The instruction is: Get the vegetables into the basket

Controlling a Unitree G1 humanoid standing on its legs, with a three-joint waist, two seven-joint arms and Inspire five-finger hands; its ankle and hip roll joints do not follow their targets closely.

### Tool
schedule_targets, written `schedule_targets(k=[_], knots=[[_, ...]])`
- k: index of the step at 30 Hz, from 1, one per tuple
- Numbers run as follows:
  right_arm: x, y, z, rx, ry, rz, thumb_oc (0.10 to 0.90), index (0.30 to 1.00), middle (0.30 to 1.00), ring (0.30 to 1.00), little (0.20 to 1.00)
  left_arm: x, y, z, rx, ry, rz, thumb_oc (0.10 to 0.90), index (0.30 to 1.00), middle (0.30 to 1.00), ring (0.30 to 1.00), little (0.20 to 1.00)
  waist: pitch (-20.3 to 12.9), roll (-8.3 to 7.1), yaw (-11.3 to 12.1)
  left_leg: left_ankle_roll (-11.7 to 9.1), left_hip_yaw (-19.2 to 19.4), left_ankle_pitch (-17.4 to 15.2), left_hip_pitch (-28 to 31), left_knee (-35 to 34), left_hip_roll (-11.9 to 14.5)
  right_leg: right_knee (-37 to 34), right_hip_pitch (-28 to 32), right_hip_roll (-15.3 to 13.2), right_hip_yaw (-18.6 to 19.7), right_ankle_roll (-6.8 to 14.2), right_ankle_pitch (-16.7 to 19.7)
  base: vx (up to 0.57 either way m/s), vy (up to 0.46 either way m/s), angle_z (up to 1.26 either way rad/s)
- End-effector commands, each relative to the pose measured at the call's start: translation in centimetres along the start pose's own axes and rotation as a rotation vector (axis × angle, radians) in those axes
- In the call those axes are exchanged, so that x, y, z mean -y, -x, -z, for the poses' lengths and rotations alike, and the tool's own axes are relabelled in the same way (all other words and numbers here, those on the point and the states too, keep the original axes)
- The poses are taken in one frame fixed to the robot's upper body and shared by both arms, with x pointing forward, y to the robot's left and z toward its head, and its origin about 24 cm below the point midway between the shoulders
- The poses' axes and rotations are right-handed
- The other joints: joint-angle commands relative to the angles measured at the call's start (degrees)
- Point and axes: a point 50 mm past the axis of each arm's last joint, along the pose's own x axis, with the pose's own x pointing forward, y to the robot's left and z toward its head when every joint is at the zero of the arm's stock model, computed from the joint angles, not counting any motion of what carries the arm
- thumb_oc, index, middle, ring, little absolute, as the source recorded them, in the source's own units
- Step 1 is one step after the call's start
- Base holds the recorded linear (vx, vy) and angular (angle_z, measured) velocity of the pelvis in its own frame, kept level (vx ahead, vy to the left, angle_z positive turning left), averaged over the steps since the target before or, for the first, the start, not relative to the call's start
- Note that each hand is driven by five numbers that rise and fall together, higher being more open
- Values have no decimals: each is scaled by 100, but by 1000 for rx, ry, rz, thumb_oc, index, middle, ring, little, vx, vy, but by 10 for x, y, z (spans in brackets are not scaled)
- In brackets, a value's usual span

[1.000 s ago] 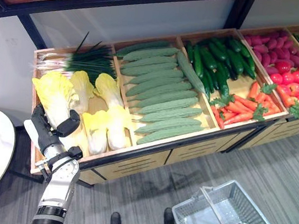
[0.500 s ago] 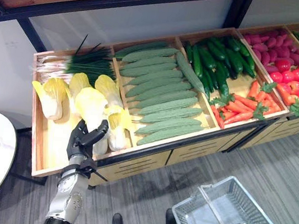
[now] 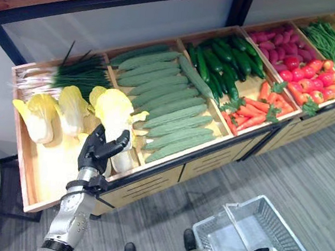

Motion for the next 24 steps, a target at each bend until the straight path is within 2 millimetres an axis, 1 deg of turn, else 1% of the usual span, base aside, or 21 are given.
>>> schedule_targets(k=[1, 2, 3, 4, 5, 6, 7, 8, 9, 10, 11, 12, 13, 14, 15, 16, 17, 18, 20, 23, 24], knots=[[8, -2, -5, 31, 0, 35, 400, 300, 300, 300, 300, 30, -19, -65, 353, -40, 165, 400, 300, 300, 300, 300, -254, -169, 11, 55, -86, -303, -117, 103, 57, 191, -676, -374, -49, 585, 932, -103, 84, -79], [7, -3, -8, 37, -4, 36, 400, 300, 300, 300, 300, 31, -21, -67, 357, -62, 168, 400, 300, 300, 300, 300, -211, -168, 43, 87, 1, -305, -158, 130, 50, 254, -729, -468, -365, 582, 852, -140, 140, -79], [2, -2, -8, 32, -1, 24, 400, 300, 300, 300, 300, 32, -23, -71, 365, -83, 171, 400, 300, 300, 300, 300, -174, -131, 113, 133, 178, -323, -196, 162, 80, 534, -665, -548, -1016, 390, 491, -168, 159, -84], [1, -2, -8, 34, 6, 18, 400, 300, 300, 300, 300, 33, -23, -72, 370, -85, 172, 400, 300, 300, 300, 300, -169, -124, 119, 139, 243, -314, -205, 171, 104, 634, -613, -545, -1166, 337, 384, -115, 103, -43], [1, -2, -8, 34, 6, 18, 400, 300, 300, 300, 300, 33, -23, -72, 370, -85, 172, 400, 300, 300, 300, 300, -166, -124, 117, 139, 242, -315, -202, 172, 104, 638, -611, -545, -1167, 337, 380, -36, 102, -62], [-2, 0, -3, 20, 14, 11, 400, 300, 300, 300, 300, 33, -22, -76, 385, -98, 176, 400, 300, 300, 300, 300, -191, -80, 169, 130, 349, -364, -167, 134, 152, 1076, -419, -527, -1485, 314, -23, -79, 47, -56], [-2, 0, -4, 22, 15, 11, 400, 300, 300, 300, 300, 33, -22, -77, 387, -99, 175, 400, 300, 300, 300, 300, -171, -105, 176, 155, 445, -254, -230, 169, 172, 1068, -474, -520, -1499, 251, 68, -81, 108, -78], [-3, 2, 4, -7, 15, 9, 400, 300, 300, 300, 300, 35, -20, -79, 391, -107, 191, 400, 300, 300, 300, 300, -209, -65, 203, 170, 472, -326, -182, 108, 165, 1616, -295, -524, -1572, 261, -250, -108, 32, -59], [-4, 3, 7, -13, 16, 7, 400, 300, 300, 300, 300, 36, -19, -81, 401, -115, 196, 400, 300, 300, 300, 300, -223, -57, 211, 167, 529, -307, -197, 104, 176, 1709, -210, -523, -1633, 232, -338, -37, 68, -50], [-4, 3, 7, -13, 16, 7, 400, 300, 300, 300, 300, 36, -19, -81, 401, -115, 196, 400, 300, 300, 300, 300, -223, -58, 211, 167, 529, -307, -197, 104, 176, 1710, -210, -524, -1633, 232, -338, -89, -7, -17], [-5, 4, 11, -31, 12, 6, 400, 300, 300, 300, 300, 37, -19, -82, 402, -125, 197, 400, 300, 300, 300, 300, -281, -66, 244, 173, 640, -288, -224, 100, 181, 1797, -44, -541, -1754, 226, -387, -66, -37, -11], [-6, 4, 12, -37, 6, 7, 400, 300, 300, 300, 300, 36, -18, -84, 409, -131, 194, 400, 300, 300, 300, 300, -316, -92, 285, 162, 727, -268, -229, 100, 194, 1750, 78, -580, -1849, 238, -368, -66, -37, -21], [-6, 4, 12, -37, 6, 7, 400, 300, 300, 300, 300, 36, -18, -84, 409, -131, 194, 400, 300, 300, 300, 300, -315, -92, 286, 162, 728, -268, -227, 100, 194, 1749, 80, -579, -1849, 239, -368, -37, -116, -37], [-9, 5, 14, -48, 5, 1, 400, 300, 300, 300, 300, 34, -17, -87, 419, -141, 180, 400, 300, 300, 300, 300, -416, -161, 361, 119, 930, -234, -244, 113, 215, 1364, 371, -686, -2114, 283, -290, -32, -106, -41], [-9, 5, 13, -44, 6, 1, 400, 300, 300, 300, 300, 33, -17, -87, 421, -146, 178, 400, 300, 300, 300, 300, -437, -185, 385, 100, 988, -206, -238, 117, 220, 1202, 439, -707, -2208, 307, -257, -31, -106, -63], [-9, 5, 13, -44, 6, 0, 400, 300, 300, 300, 300, 33, -17, -87, 420, -146, 178, 400, 300, 300, 300, 300, -435, -186, 386, 97, 990, -203, -231, 116, 221, 1180, 454, -703, -2210, 307, -246, -8, -95, -69], [-9, 6, 15, -45, 12, 0, 400, 300, 300, 300, 300, 31, -15, -88, 426, -154, 168, 400, 300, 300, 300, 300, -496, -205, 399, 69, 1089, -168, -197, 117, 247, 959, 498, -650, -2297, 304, -354, 14, -187, -73], [-10, 7, 17, -43, 12, 1, 400, 300, 300, 300, 300, 32, -15, -89, 433, -148, 169, 400, 300, 300, 300, 300, -522, -190, 350, -1, 1141, -96, -191, 152, 327, 766, 564, -527, -2282, 251, -521, 5, -252, -53], [-8, 8, 21, -60, 5, 12, 400, 300, 300, 300, 300, 36, -16, -89, 438, -128, 171, 400, 300, 300, 300, 300, -512, -138, 285, -108, 1155, 53, -215, 143, 449, 499, 680, -374, -2266, 161, -724, -31, -257, -39], [-7, 9, 26, -81, -8, 24, 400, 300, 300, 300, 300, 41, -16, -90, 443, -119, 183, 400, 300, 300, 300, 300, -500, -95, 247, -186, 1187, 147, -204, 142, 536, 374, 748, -273, -2268, 114, -798, -34, -177, -18], [-4, 9, 29, -99, -31, 44, 400, 300, 300, 300, 300, 44, -17, -89, 443, -112, 188, 400, 300, 300, 300, 300, -479, -37, 211, -271, 1199, 256, -208, 154, 636, 326, 777, -172, -2231, 54, -843, -44, -260, -39]])
